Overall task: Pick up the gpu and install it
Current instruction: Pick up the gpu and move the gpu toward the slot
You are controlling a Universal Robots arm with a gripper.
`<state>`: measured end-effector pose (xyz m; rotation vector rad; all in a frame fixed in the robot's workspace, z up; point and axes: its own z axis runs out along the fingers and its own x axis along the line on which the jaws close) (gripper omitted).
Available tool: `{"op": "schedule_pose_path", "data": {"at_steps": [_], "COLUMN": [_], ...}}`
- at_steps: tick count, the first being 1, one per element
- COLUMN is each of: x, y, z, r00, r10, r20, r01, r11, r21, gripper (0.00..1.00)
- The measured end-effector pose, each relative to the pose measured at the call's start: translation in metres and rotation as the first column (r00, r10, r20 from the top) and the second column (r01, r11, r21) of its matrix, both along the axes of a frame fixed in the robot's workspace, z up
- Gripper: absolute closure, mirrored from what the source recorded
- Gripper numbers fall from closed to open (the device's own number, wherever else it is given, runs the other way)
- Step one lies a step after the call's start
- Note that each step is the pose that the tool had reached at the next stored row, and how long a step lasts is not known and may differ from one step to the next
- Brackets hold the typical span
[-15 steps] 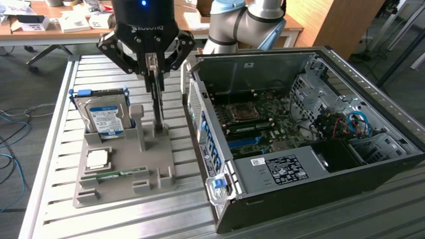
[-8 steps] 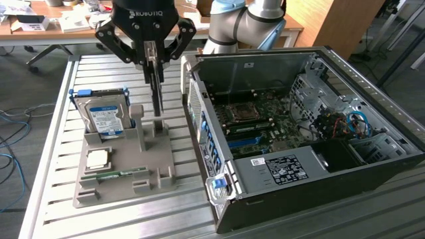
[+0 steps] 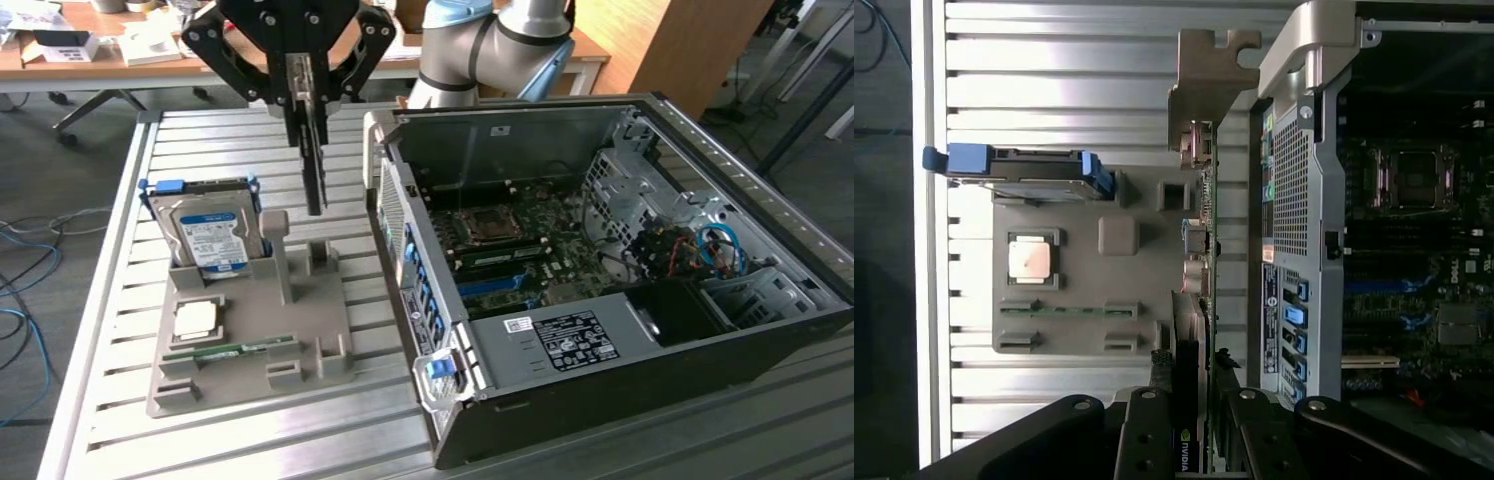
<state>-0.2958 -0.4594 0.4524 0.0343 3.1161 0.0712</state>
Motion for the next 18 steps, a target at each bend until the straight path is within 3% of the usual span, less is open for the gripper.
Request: {"op": "schedule_pose_path", "data": {"at_steps": [10, 18], "x": [0.002, 0.015], "y": [0.0000, 0.0000], "z": [0.0019, 0.0018], "r00": [1.0000, 1.0000], "r10": [0.000, 0.000], "r20": [-0.0002, 0.0000], "r01": [0.000, 0.000], "r11": [1.0000, 1.0000], "r21": [-0.0001, 0.0000], "gripper": [0.74, 0.74]}}
